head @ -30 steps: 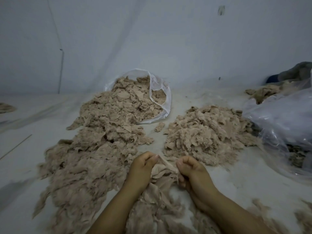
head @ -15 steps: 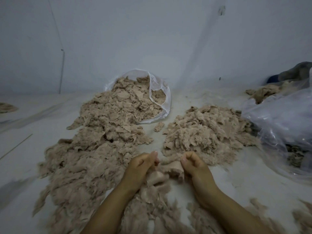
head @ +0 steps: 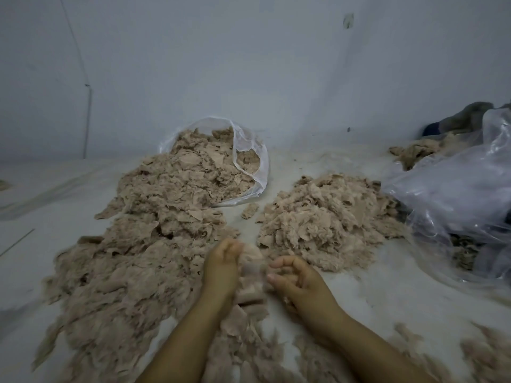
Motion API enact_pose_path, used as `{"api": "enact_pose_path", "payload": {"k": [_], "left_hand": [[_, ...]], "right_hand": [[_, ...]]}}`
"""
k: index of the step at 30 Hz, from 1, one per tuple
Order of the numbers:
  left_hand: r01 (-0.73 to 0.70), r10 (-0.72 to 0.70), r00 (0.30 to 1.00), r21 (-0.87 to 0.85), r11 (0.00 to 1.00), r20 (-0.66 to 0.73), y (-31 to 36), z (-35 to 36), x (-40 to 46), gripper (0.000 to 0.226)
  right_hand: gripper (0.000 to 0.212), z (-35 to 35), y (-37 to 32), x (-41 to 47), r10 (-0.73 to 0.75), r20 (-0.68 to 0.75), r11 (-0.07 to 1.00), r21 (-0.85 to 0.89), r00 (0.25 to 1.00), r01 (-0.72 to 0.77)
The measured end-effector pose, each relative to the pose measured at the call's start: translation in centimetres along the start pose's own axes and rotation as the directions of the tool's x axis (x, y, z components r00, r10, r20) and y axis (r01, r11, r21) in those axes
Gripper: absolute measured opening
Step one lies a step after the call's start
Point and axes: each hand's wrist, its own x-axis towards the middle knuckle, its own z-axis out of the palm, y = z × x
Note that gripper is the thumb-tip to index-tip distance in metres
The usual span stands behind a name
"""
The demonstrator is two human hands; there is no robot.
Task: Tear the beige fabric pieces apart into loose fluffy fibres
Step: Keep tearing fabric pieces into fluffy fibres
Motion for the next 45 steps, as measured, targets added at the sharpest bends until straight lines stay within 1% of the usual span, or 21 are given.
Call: {"api": "enact_pose_path", "payload": {"k": [2,4,6,7,11,14,22,24,26,27,28,30,32,33,35,36,37,39,40,43,45], "left_hand": [[-0.081,0.081,0.996,0.026,0.996,-0.026,0.0,-0.9,0.3,0.027],[-0.098,0.101,0.981,-0.03,0.995,0.165,0.1,-1.2,-0.4,0.026],[-0.076,0.09,0.909,-0.05,0.996,0.407,-0.1,-0.7,-1.5,0.025],[-0.08,0.082,0.883,-0.023,0.997,0.462,-0.2,-0.3,-2.0,0.024],[-0.172,0.137,0.934,0.08,0.982,0.331,-0.7,0.9,-2.4,0.029],[-0.25,0.204,0.944,0.16,0.955,0.261,-0.9,0.8,-2.0,0.03],[-0.103,0.096,0.993,0.126,0.987,0.061,-1.1,-1.2,-0.3,0.028],[-0.119,0.106,0.986,0.099,0.988,0.128,-0.5,-1.8,-0.3,0.026],[-0.151,0.12,0.953,0.093,0.984,0.279,0.1,-2.5,-0.4,0.023],[-0.162,0.119,0.932,0.098,0.982,0.344,0.3,-3.1,-0.4,0.014],[-0.157,0.105,0.906,0.096,0.983,0.41,0.5,-3.9,-0.2,0.005],[-0.163,0.07,0.825,0.117,0.98,0.56,0.5,-5.8,0.2,0.02],[-0.228,-0.014,0.743,0.272,0.935,0.67,0.3,-7.0,0.3,0.038],[-0.273,-0.057,0.723,0.361,0.892,0.688,0.1,-7.1,0.3,0.043],[-0.312,-0.078,0.746,0.45,0.836,0.662,-0.4,-6.7,0.2,0.038],[-0.307,-0.043,0.768,0.426,0.851,0.639,-0.5,-6.4,0.2,0.031],[-0.278,-0.001,0.792,0.362,0.89,0.61,-0.7,-6.1,0.2,0.027],[-0.165,0.042,0.855,0.193,0.967,0.517,-0.6,-5.6,0.1,0.024],[-0.111,0.042,0.888,0.125,0.986,0.458,-0.6,-5.4,0.0,0.025],[-0.017,0.042,0.941,-0.077,0.997,0.335,-0.4,-4.2,-0.4,0.024],[-0.019,0.057,0.943,-0.119,0.993,0.327,-0.3,-3.4,-0.8,0.023]], "right_hand": [[0.02,-0.4,-0.2,-0.2,-0.026,0.02,0.997,-0.071,0.999,0.028],[0.037,-0.6,-0.5,-0.2,-0.079,-0.031,0.99,-0.123,0.996,0.074],[0.045,-0.4,-0.6,-0.2,-0.081,-0.072,0.994,-0.073,0.994,0.075],[0.045,-0.3,-0.5,-0.2,-0.076,-0.065,0.996,-0.041,0.995,0.073],[0.027,0.0,-0.1,-0.2,-0.131,-0.068,0.991,-0.048,0.989,0.128],[0.019,0.1,0.2,0.2,-0.161,-0.202,0.987,-0.035,0.966,0.157],[0.019,-1.0,-0.8,0.4,-0.062,-0.274,0.988,0.122,0.96,0.099],[0.018,-1.3,-2.0,1.0,-0.041,-0.257,0.967,0.232,0.965,0.103],[0.016,-1.3,-3.3,1.6,0.045,-0.194,0.906,0.421,0.98,0.042],[0.018,-1.1,-3.5,1.6,0.09,-0.188,0.905,0.425,0.978,-0.001],[0.022,-0.8,-3.4,1.3,0.11,-0.201,0.943,0.332,0.973,-0.038],[0.023,0.0,-2.2,0.3,0.084,-0.164,0.996,0.008,0.983,-0.084],[0.019,0.9,-1.0,-0.8,0.104,-0.042,0.958,-0.263,0.994,-0.111],[0.02,1.2,-0.4,-0.9,0.113,-0.003,0.913,-0.394,0.994,-0.105],[0.024,1.6,-0.1,-0.6,0.064,0.017,0.797,-0.602,0.998,-0.041],[0.022,1.9,0.0,-0.4,0.023,0.025,0.798,-0.602,0.999,-0.003],[0.021,2.1,0.0,-0.3,0.005,0.017,0.853,-0.522,1.0,0.004],[0.024,2.2,0.1,-0.1,0.035,-0.035,0.967,-0.25,0.999,-0.043],[0.023,2.1,-0.1,0.0,0.062,-0.042,0.989,-0.131,0.997,-0.067],[0.019,1.8,-0.3,-0.1,0.115,-0.035,0.992,0.055,0.993,-0.113],[0.018,2.0,0.0,-0.2,0.118,-0.039,0.986,0.122,0.992,-0.112]]}}
